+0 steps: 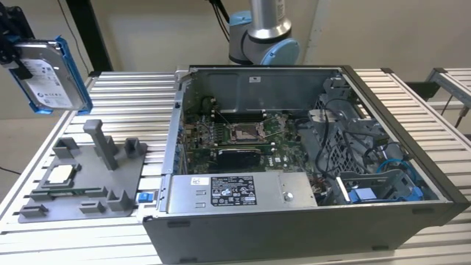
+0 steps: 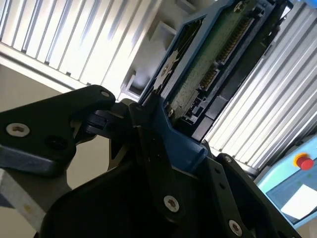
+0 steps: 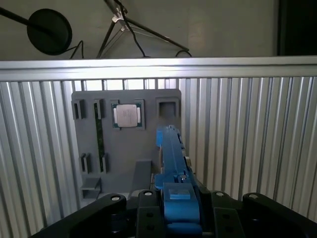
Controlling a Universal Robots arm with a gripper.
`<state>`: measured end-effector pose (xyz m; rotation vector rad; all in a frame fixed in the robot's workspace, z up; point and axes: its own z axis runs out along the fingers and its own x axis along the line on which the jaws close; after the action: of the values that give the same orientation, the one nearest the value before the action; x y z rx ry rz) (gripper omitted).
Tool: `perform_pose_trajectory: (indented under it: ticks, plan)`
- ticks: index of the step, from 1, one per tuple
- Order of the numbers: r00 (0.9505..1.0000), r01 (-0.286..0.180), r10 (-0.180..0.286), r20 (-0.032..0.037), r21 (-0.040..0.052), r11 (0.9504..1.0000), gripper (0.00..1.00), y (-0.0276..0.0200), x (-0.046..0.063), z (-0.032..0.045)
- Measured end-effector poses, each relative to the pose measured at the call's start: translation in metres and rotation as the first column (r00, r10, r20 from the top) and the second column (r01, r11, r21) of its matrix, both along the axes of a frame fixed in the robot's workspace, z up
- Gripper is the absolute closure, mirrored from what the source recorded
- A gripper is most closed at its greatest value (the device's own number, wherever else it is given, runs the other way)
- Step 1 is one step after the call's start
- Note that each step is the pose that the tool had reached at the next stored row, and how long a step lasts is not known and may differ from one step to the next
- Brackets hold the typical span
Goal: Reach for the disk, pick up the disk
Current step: 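Pick up the disk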
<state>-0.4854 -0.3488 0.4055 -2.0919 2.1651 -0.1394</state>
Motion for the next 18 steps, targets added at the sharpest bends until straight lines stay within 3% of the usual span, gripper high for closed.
perform_pose_trajectory:
  ticks: [18]
  plan:
    - [1.0000, 0.000, 0.000, 0.0004, 0.0002, 1.0000, 1.00, 0.0000, 0.000, 0.0327]
